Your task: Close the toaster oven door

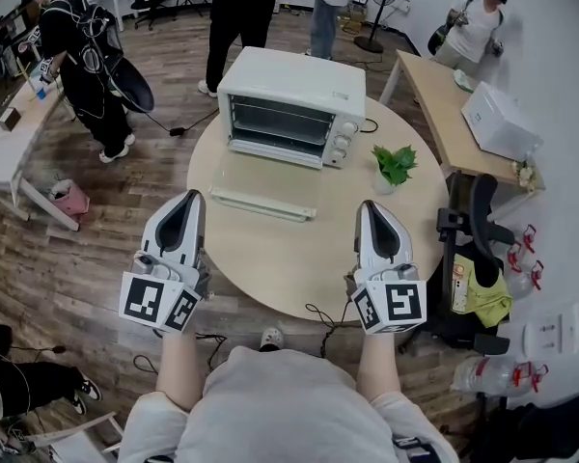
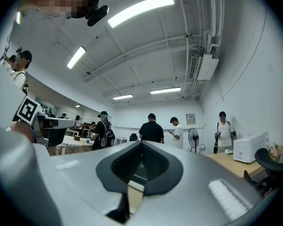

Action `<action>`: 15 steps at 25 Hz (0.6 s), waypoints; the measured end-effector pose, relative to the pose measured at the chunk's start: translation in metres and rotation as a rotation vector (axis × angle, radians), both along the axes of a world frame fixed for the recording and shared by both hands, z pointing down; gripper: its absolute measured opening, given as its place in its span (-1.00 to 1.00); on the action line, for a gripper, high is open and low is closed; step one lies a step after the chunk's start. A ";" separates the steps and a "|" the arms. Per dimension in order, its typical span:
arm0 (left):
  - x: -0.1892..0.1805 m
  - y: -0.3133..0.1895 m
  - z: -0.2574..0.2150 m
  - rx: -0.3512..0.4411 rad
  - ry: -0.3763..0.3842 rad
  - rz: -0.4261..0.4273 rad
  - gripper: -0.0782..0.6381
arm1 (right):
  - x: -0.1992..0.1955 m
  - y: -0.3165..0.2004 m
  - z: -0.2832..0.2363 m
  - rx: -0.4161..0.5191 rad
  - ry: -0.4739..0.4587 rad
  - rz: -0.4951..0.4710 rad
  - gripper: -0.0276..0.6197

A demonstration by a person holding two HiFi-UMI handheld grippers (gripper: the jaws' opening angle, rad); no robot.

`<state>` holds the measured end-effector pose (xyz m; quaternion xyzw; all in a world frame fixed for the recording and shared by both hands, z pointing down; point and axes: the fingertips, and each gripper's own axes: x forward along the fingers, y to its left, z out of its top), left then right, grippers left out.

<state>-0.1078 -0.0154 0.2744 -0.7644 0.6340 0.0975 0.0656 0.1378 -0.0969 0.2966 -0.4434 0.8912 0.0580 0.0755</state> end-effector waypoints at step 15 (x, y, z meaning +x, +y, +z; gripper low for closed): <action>0.001 -0.058 0.006 -0.036 -0.014 0.003 -0.78 | -0.003 -0.057 0.010 -0.037 -0.031 -0.003 -0.88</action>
